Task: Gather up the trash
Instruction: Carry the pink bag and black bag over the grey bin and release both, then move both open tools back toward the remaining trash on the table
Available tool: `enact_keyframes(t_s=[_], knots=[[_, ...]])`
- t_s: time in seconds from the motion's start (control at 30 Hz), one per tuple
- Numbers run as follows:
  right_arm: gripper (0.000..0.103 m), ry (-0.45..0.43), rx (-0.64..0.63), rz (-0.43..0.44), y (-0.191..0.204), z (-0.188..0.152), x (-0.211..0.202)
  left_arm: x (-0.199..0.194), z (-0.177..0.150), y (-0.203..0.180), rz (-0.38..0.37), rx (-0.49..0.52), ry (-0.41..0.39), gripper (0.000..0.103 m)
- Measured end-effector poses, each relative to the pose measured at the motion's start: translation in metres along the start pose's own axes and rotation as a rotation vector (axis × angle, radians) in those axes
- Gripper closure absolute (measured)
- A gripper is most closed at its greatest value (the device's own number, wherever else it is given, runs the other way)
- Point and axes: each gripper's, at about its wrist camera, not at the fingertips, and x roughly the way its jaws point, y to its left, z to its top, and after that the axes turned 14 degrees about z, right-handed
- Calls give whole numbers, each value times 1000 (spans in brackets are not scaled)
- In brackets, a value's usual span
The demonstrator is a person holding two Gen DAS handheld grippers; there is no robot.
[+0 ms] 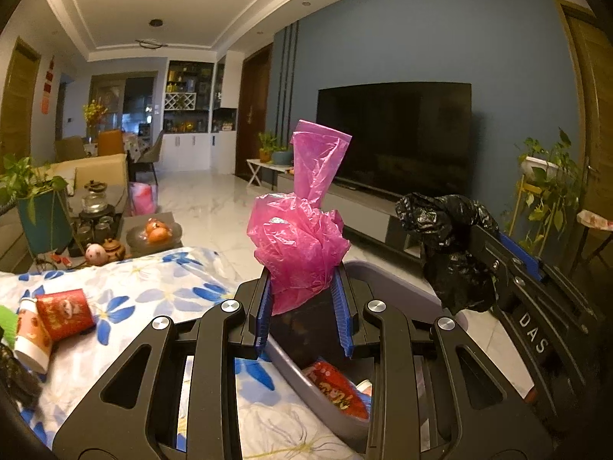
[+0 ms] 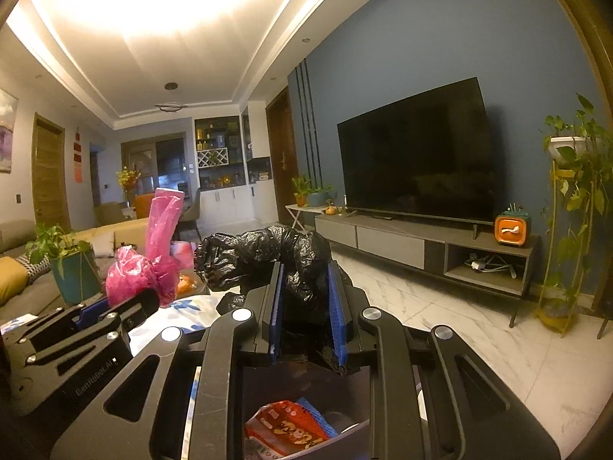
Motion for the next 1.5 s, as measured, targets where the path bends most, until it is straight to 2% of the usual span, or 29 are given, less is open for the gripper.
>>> enact_keyframes(t_s=[0.33, 0.93, 1.07, 1.13, 1.23, 1.37, 1.5], knots=[[80, 21, 30, -12, -10, -9, 12, 29, -17, -10, -30, 22, 38, 75], [77, 43, 29, 24, -10, -17, 30, 52, -31, -13, -76, 15, 75, 75], [69, 45, 27, 24, -14, -18, 32, 55, -32, -13, -82, 18, 80, 75], [55, 37, 29, 14, -13, -18, 30, 56, -33, -14, -84, 16, 84, 75], [54, 31, 37, 10, -16, -18, 30, 60, -35, -14, -89, 16, 93, 74], [53, 24, 53, 4, -19, -18, 25, 60, -37, -18, -94, 39, 93, 64], [49, 17, 61, 2, -19, -18, 19, 57, -40, -17, -83, 44, 82, 41]])
